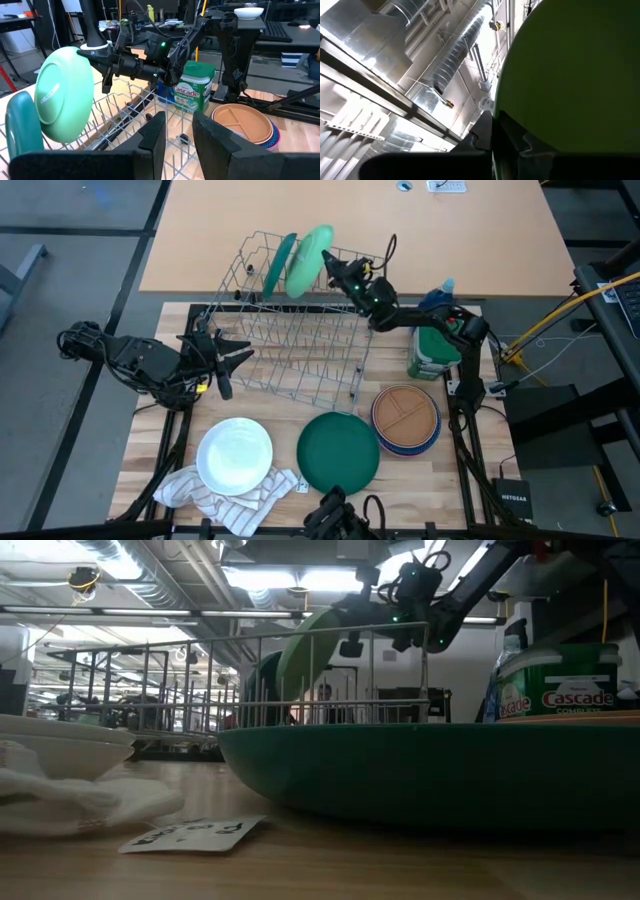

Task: Sort dishes
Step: Put the green plate in the dish rack

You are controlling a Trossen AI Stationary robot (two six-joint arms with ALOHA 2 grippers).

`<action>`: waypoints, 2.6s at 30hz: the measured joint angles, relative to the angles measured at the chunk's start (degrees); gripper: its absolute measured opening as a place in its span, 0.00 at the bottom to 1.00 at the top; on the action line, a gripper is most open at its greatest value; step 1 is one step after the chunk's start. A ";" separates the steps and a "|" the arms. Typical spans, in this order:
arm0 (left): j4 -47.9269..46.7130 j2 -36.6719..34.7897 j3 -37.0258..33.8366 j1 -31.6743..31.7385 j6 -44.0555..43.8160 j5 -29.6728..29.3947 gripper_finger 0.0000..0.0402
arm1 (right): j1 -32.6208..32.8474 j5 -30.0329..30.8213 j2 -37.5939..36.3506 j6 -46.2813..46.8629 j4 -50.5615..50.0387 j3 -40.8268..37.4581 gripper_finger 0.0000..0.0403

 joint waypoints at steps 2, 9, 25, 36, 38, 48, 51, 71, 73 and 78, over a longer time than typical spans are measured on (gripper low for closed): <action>0.00 0.00 0.00 0.00 0.11 -0.38 0.22 | 0.01 0.49 0.00 0.02 -0.32 0.00 0.02; 0.01 0.00 0.00 0.00 0.17 -1.28 0.22 | 0.86 0.67 0.00 -1.96 -1.34 1.21 0.02; 0.02 0.00 0.00 0.00 0.15 -1.83 0.22 | 1.01 -0.97 1.64 -3.81 -4.58 4.24 0.02; 0.00 0.00 0.00 0.00 0.15 -1.86 0.22 | 0.91 -0.61 5.61 -2.46 -1.95 4.23 0.02; 0.00 0.00 0.00 0.00 0.15 -1.86 0.22 | 0.95 -0.57 5.64 -3.06 -3.03 4.22 0.02; -0.04 0.02 0.00 0.00 0.15 -1.86 0.22 | 1.03 -0.36 5.53 -3.46 -12.80 4.24 0.04; -0.24 0.02 0.00 0.00 0.15 -1.86 0.22 | 0.95 -0.31 5.31 -3.63 -17.18 4.37 0.05; -9.20 0.02 0.00 0.00 -7.91 -1.86 0.22 | 1.03 -2.55 5.50 -4.06 -20.75 4.20 0.16; -9.26 0.02 0.00 -0.01 -8.35 -1.86 0.22 | 1.07 -2.76 5.53 -4.09 -21.64 4.17 0.21; -9.44 0.02 0.00 0.00 -8.67 -1.85 0.22 | 0.92 -3.59 5.56 -4.22 -23.28 4.13 0.28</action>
